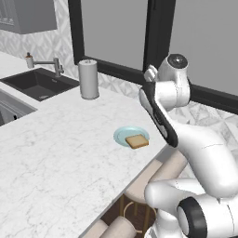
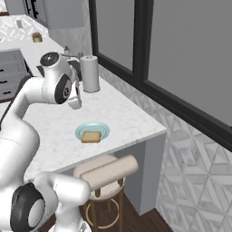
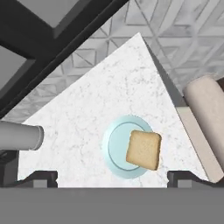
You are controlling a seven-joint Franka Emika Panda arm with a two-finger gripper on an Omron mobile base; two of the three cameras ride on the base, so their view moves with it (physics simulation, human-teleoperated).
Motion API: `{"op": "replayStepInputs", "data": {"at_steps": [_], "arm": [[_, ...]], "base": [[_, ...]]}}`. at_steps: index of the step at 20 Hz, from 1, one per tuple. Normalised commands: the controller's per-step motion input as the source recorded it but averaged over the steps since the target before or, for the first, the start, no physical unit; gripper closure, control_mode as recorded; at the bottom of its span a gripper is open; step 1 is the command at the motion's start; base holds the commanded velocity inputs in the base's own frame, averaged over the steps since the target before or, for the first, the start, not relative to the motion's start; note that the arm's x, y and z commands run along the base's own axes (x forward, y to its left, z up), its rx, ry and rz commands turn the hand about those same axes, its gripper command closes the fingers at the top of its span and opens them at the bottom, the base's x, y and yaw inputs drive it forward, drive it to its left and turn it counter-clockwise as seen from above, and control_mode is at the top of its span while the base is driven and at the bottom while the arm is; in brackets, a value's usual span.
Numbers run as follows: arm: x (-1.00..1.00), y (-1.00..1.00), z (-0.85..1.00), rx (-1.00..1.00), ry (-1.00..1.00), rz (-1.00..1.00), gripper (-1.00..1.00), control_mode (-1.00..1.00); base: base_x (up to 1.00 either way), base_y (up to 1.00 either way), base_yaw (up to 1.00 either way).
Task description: Start the toaster. Once the lever pops up, take the bread to the plate on the dining counter.
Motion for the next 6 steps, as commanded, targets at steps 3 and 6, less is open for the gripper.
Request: {"op": "replayStepInputs", "data": {"at_steps": [3,6], "arm": [[-1.0,-0.03,0.32,0.0,-0.4,0.0,-1.0,-1.0],[-1.0,-0.1,0.25,0.05,-0.34,0.0,-1.0,-1.0]], "base": [[0.0,0.0,0.0],[0.0,0.0,0.0]]}}
